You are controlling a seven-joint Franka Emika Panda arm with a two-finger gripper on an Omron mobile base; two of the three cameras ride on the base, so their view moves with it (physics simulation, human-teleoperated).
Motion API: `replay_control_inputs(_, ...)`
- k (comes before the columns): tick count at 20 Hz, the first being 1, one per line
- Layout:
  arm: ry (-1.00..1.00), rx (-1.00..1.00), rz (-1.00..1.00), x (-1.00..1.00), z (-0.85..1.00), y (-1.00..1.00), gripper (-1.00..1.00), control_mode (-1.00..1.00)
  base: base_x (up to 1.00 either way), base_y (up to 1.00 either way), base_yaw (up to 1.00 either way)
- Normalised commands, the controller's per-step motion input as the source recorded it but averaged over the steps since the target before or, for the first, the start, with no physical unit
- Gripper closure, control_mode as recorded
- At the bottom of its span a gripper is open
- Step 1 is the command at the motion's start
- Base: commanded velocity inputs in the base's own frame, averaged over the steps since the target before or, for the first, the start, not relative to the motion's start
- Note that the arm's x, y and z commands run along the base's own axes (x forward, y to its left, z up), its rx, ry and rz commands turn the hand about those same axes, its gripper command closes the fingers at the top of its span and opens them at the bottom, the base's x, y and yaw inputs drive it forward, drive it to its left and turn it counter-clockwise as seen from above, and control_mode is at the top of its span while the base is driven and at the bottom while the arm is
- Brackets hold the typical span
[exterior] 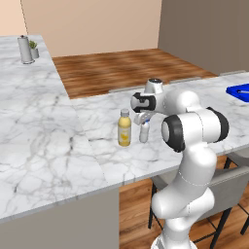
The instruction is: Place the drinks on the dining counter in a tight cluster.
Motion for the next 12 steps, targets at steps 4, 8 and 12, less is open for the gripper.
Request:
replay_control_inputs(4,0.0,0.0,0.0,0.0,-0.01,0.0,1.0,-1.0,0.0,0.0,0.0)
replay_control_inputs(8,0.0,0.0,0.0,0.0,-0.03,0.0,1.0,-1.0,0.0,0.0,0.0)
replay_control_inputs(12,0.0,0.0,0.0,0.0,0.0,0.0,1.0,-1.0,0.0,0.0,0.0)
